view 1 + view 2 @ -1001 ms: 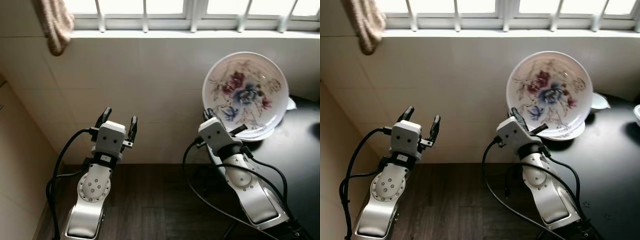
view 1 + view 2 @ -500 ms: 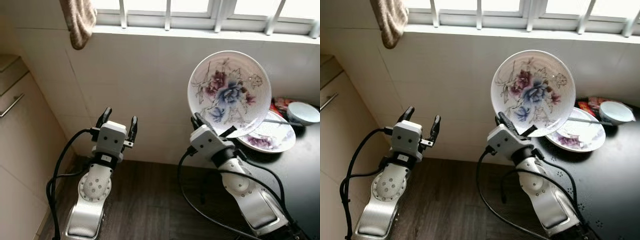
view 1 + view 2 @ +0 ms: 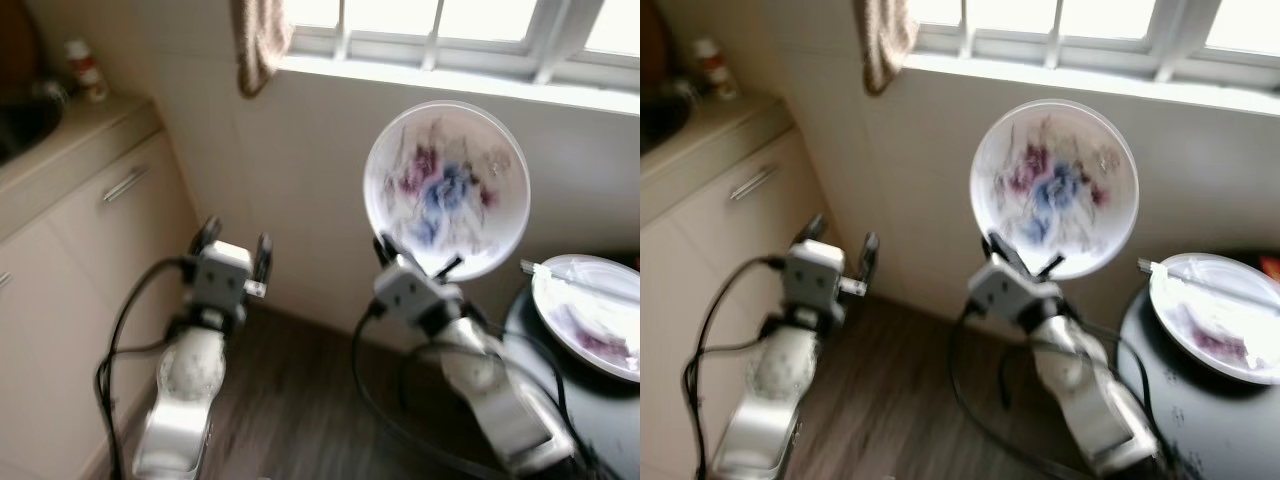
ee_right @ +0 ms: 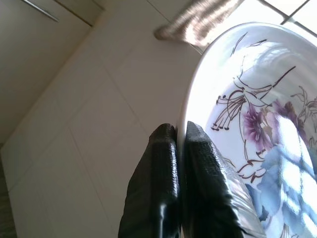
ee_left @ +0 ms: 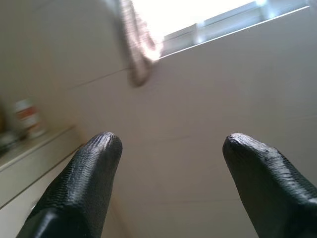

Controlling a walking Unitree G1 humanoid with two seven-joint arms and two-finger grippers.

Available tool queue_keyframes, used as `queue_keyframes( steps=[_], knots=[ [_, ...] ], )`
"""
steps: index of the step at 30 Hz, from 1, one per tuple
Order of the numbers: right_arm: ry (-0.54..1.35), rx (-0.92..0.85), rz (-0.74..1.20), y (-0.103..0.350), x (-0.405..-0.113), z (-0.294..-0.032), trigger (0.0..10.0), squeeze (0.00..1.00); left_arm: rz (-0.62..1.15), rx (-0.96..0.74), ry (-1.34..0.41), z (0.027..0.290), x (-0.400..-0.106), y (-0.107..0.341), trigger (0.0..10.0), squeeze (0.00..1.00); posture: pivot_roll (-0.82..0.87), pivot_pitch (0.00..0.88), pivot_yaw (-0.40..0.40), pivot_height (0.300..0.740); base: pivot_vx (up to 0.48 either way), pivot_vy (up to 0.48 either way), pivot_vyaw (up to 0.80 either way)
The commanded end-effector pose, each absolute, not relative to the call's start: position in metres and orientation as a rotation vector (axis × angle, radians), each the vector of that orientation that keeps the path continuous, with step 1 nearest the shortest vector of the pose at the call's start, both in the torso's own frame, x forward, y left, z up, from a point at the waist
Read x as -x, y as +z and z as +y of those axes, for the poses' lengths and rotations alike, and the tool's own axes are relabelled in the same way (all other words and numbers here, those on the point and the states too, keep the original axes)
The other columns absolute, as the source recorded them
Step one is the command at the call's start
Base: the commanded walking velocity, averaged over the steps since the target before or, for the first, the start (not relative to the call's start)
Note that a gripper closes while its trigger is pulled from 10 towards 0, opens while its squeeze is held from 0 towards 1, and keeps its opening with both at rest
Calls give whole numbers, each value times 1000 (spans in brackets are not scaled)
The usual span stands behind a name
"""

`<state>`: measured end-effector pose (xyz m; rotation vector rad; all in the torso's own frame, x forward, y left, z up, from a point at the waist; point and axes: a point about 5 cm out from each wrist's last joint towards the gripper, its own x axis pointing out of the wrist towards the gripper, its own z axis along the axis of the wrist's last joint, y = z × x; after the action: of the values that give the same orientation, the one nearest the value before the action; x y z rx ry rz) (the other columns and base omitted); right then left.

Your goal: Kitchen organization

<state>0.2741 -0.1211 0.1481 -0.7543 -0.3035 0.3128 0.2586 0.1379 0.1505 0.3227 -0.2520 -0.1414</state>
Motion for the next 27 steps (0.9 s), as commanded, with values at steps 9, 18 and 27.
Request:
queue_keyframes(
  steps=[9, 18, 27],
  knots=[
    [336, 760, -357, 155, -274, -113, 0, 0, -255, -343, -123, 143, -259, 152, 10000, 0, 39, 0, -47, 740, 0, 0, 800],
    [341, 755, -358, 154, -274, -113, 0, 0, -266, -332, -128, 143, -259, 154, 10000, 0, 40, 0, -47, 740, 0, 0, 800],
    [340, 739, -365, 156, -276, -111, 0, 0, -283, -308, -129, 145, -259, 158, 10000, 0, 45, 0, -49, 740, 0, 0, 800]
  ],
)
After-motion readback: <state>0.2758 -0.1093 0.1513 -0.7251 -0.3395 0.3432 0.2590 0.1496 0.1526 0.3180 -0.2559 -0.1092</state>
